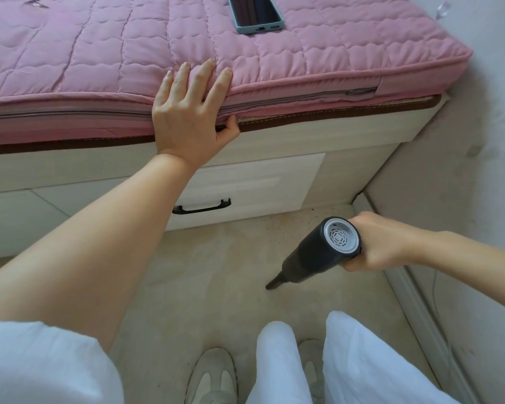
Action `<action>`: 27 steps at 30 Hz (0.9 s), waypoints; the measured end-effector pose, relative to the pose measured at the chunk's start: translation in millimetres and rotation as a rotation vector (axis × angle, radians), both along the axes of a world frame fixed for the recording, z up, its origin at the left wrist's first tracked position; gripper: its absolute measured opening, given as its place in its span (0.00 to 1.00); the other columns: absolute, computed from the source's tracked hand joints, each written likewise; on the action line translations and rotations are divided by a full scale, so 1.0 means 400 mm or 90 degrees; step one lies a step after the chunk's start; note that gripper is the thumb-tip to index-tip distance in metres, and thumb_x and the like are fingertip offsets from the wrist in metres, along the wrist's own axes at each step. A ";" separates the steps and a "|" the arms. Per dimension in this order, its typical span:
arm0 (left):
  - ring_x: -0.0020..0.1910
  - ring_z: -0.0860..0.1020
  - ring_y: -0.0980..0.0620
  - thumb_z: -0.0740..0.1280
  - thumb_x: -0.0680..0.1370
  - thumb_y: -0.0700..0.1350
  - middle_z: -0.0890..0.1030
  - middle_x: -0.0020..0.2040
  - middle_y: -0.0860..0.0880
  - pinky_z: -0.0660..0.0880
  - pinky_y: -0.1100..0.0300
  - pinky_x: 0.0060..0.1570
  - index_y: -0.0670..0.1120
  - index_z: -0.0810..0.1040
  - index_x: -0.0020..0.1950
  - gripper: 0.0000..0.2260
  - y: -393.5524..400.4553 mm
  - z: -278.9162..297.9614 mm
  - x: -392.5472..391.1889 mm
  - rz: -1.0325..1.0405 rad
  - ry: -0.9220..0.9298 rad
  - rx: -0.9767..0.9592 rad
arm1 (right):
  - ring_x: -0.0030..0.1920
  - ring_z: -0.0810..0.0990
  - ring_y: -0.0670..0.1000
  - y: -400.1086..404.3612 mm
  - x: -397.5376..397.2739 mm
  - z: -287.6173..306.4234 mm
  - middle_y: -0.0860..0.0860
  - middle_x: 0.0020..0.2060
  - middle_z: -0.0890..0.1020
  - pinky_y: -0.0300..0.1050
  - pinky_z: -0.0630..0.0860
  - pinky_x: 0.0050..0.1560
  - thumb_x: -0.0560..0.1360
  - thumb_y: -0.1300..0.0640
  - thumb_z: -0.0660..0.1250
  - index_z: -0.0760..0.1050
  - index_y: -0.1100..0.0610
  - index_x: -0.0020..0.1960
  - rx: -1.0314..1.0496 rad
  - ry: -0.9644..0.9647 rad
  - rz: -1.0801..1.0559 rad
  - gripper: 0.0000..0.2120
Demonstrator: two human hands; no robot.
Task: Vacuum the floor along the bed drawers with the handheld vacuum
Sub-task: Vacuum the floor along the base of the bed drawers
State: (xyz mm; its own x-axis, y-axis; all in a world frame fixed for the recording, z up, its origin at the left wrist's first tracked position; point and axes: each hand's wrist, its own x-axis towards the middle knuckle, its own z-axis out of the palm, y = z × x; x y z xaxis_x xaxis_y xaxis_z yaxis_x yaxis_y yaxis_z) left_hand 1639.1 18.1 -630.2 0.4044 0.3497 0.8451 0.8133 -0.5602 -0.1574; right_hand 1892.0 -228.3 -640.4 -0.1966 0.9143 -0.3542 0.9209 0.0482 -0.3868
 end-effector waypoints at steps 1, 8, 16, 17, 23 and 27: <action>0.64 0.78 0.36 0.63 0.77 0.56 0.79 0.68 0.45 0.73 0.41 0.67 0.49 0.76 0.71 0.24 0.001 -0.001 -0.001 0.002 0.002 0.001 | 0.26 0.67 0.45 0.001 -0.003 -0.005 0.46 0.23 0.68 0.37 0.61 0.25 0.62 0.56 0.69 0.62 0.48 0.30 0.016 0.003 -0.006 0.15; 0.64 0.78 0.36 0.63 0.77 0.56 0.79 0.67 0.44 0.73 0.40 0.66 0.49 0.76 0.70 0.24 0.003 -0.002 0.002 0.002 0.004 0.008 | 0.33 0.75 0.51 0.040 -0.029 -0.041 0.43 0.28 0.73 0.45 0.70 0.32 0.65 0.53 0.70 0.62 0.43 0.34 0.087 -0.030 -0.057 0.16; 0.64 0.78 0.36 0.63 0.76 0.56 0.79 0.67 0.44 0.73 0.40 0.67 0.49 0.76 0.71 0.24 0.002 0.000 0.002 0.006 0.005 0.004 | 0.30 0.72 0.45 0.027 -0.031 -0.033 0.42 0.26 0.73 0.41 0.68 0.29 0.63 0.54 0.71 0.63 0.41 0.33 0.078 0.023 -0.020 0.16; 0.64 0.78 0.36 0.64 0.76 0.56 0.79 0.67 0.44 0.73 0.40 0.67 0.49 0.76 0.70 0.24 0.001 0.000 0.003 0.008 0.006 0.002 | 0.29 0.71 0.46 0.022 -0.029 -0.031 0.43 0.26 0.72 0.41 0.68 0.29 0.63 0.54 0.71 0.63 0.42 0.32 0.070 0.034 -0.021 0.16; 0.65 0.77 0.36 0.63 0.77 0.56 0.78 0.68 0.44 0.72 0.40 0.67 0.49 0.76 0.71 0.24 -0.007 0.003 0.002 0.009 0.005 -0.015 | 0.27 0.67 0.44 -0.015 -0.027 -0.017 0.50 0.27 0.72 0.38 0.62 0.27 0.62 0.56 0.69 0.65 0.49 0.32 -0.013 0.068 0.007 0.12; 0.66 0.76 0.35 0.63 0.77 0.56 0.77 0.69 0.44 0.71 0.39 0.68 0.48 0.75 0.72 0.24 -0.011 0.005 0.003 0.009 0.007 -0.025 | 0.27 0.67 0.45 -0.032 -0.030 -0.009 0.48 0.25 0.70 0.36 0.61 0.27 0.62 0.57 0.69 0.65 0.45 0.31 -0.049 0.070 0.031 0.13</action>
